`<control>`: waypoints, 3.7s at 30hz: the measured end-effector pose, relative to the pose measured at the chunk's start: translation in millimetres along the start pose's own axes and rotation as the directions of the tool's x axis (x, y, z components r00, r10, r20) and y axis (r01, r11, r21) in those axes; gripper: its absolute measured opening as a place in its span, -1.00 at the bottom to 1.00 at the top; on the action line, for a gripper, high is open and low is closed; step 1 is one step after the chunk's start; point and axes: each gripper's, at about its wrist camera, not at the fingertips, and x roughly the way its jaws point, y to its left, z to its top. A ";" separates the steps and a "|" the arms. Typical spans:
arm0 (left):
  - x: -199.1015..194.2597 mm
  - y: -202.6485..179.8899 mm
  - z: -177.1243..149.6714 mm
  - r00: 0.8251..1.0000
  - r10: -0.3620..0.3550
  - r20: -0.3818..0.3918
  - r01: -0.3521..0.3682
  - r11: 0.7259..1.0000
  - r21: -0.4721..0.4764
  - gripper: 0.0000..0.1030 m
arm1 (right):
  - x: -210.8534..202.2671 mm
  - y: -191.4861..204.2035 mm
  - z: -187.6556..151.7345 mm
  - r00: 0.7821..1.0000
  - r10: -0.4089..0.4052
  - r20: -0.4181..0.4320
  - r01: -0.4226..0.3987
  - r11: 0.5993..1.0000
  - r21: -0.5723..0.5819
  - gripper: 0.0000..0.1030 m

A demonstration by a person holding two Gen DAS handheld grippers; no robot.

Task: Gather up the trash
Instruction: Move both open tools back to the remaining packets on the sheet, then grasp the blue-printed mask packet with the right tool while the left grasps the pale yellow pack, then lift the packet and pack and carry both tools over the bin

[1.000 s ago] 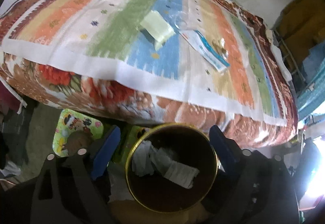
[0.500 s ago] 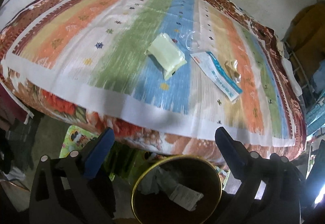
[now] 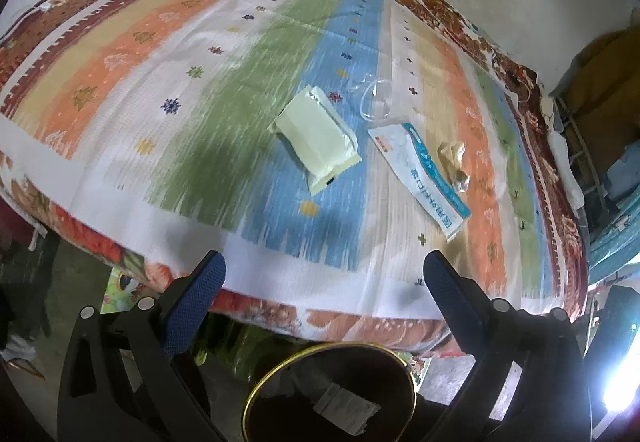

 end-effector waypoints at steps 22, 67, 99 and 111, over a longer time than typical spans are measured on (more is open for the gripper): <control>57.6 22.4 50.3 0.997 -0.059 -0.052 0.053 0.992 -0.113 0.89 | 57.4 -35.8 56.4 0.999 -0.016 -0.034 0.018 0.998 0.064 0.66; 128.2 38.3 88.2 0.988 -0.149 -0.041 0.141 0.977 -0.159 0.52 | 127.2 -74.7 90.6 0.987 0.149 -0.055 -0.131 0.960 0.247 -0.78; 48.9 -23.7 85.5 0.993 -0.118 0.029 0.115 0.988 0.100 -0.31 | 25.4 7.3 93.9 0.986 -0.090 0.141 0.110 0.984 -0.142 -0.93; 9.0 -30.9 69.7 0.987 -0.145 0.067 0.136 0.983 0.127 -0.32 | -26.4 26.0 69.5 0.966 -0.093 0.241 0.140 0.972 -0.187 -0.93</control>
